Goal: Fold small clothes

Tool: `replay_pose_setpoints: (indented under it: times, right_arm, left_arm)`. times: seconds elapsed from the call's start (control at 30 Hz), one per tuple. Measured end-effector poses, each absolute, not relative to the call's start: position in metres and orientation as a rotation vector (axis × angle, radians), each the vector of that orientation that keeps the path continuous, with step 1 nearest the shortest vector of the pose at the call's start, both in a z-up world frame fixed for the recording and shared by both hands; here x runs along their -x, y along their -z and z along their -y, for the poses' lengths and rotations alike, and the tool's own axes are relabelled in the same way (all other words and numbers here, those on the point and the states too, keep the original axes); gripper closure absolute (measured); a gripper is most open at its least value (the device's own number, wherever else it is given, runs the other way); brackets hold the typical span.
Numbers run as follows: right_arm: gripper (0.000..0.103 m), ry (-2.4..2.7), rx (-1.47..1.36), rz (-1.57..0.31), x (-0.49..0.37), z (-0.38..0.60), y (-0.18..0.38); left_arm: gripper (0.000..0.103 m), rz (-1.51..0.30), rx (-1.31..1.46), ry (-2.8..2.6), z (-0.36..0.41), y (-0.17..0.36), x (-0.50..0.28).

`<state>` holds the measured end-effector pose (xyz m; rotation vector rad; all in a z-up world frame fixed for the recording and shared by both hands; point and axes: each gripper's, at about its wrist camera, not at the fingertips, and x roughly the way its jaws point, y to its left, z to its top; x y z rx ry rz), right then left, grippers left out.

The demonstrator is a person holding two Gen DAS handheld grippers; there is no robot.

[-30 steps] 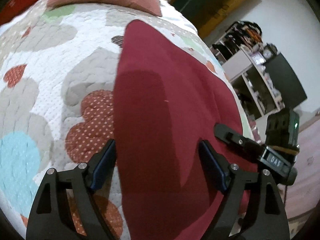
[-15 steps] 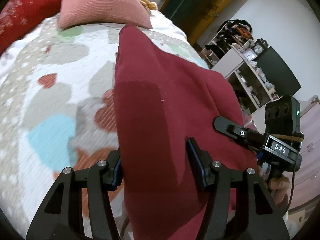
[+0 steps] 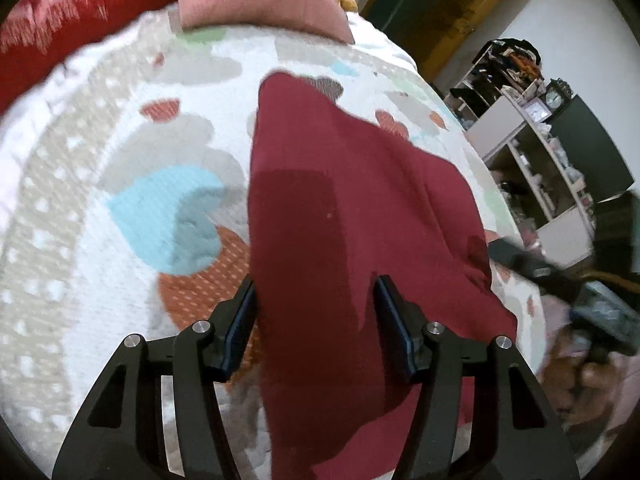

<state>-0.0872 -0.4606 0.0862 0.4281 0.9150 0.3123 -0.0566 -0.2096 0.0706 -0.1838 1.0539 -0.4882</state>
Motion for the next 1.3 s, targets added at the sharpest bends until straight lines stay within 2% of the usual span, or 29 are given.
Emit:
replay_pose_setpoints:
  times: [0.2, 0.33, 0.43, 0.5, 0.87, 1.3]
  right_arm:
    - [0.052, -0.424, -0.340, -0.802, 0.110, 0.429, -0.130]
    - [0.054, -0.410, -0.213, -0.835, 0.116, 0.400, -0.111]
    - [0.054, -0.317, -0.110, -0.916, 0.115, 0.394, -0.073]
    - [0.054, -0.305, -0.105, -0.911, 0.118, 0.399, -0.062]
    - [0.054, -0.238, -0.137, -0.779, 0.150, 0.404, -0.110]
    - [0.053, -0.165, -0.149, -0.724, 0.163, 0.405, -0.122]
  left_arm:
    - [0.044, -0.951, 0.157, 0.434, 0.202, -0.092, 0.070]
    - [0.044, -0.916, 0.094, 0.384, 0.204, -0.095, 0.078]
    - [0.044, -0.881, 0.069, 0.343, 0.206, -0.095, 0.082]
    - [0.044, -0.874, 0.052, 0.324, 0.208, -0.093, 0.086]
    - [0.044, -0.794, -0.017, 0.249, 0.211, -0.100, 0.106]
    - [0.044, -0.715, -0.028, 0.199, 0.206, -0.113, 0.120]
